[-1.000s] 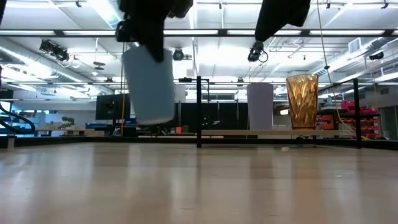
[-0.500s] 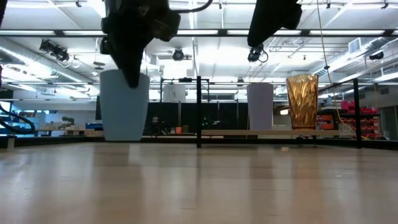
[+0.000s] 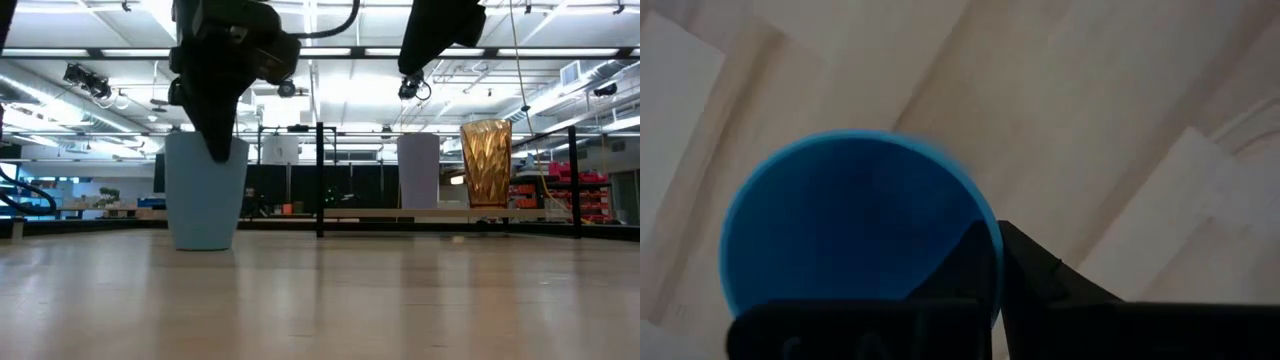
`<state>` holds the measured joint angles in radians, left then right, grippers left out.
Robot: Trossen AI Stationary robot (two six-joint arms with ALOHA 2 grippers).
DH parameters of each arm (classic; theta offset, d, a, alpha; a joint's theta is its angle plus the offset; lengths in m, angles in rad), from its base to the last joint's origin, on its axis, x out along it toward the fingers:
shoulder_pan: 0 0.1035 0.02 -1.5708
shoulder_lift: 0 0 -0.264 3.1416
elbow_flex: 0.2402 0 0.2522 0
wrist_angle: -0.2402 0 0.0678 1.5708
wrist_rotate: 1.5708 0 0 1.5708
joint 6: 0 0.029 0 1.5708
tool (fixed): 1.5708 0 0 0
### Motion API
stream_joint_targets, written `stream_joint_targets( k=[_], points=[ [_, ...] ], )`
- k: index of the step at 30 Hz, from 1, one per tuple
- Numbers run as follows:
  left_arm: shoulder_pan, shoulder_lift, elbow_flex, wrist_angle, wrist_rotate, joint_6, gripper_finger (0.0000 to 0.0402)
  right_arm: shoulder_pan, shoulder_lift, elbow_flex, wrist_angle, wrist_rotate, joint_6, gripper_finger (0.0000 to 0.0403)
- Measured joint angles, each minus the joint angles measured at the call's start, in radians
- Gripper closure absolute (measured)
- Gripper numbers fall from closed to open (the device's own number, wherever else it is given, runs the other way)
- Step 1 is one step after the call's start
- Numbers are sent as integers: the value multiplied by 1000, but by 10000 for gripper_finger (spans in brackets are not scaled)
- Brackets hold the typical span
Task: Stack small to large cups/mugs on shelf
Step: Put the blue cup on the shelf
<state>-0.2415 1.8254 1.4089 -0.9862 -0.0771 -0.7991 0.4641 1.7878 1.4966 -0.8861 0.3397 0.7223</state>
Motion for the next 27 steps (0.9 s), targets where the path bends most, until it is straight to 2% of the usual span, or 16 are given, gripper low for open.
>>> stream_joint_targets(
  k=[8,17,23,27],
  points=[
    [7,33,32,11,-15,3,389,1,1,0,1,0,0,362],
    [73,42,89,76,-35,88,391,-3,1,0,-14,7,-10,362],
    [117,82,96,109,-12,153,391,13,-8,-1,-126,7,30,374],
    [130,116,150,98,-7,193,391,55,-59,-1,-240,21,102,388]
  ],
)
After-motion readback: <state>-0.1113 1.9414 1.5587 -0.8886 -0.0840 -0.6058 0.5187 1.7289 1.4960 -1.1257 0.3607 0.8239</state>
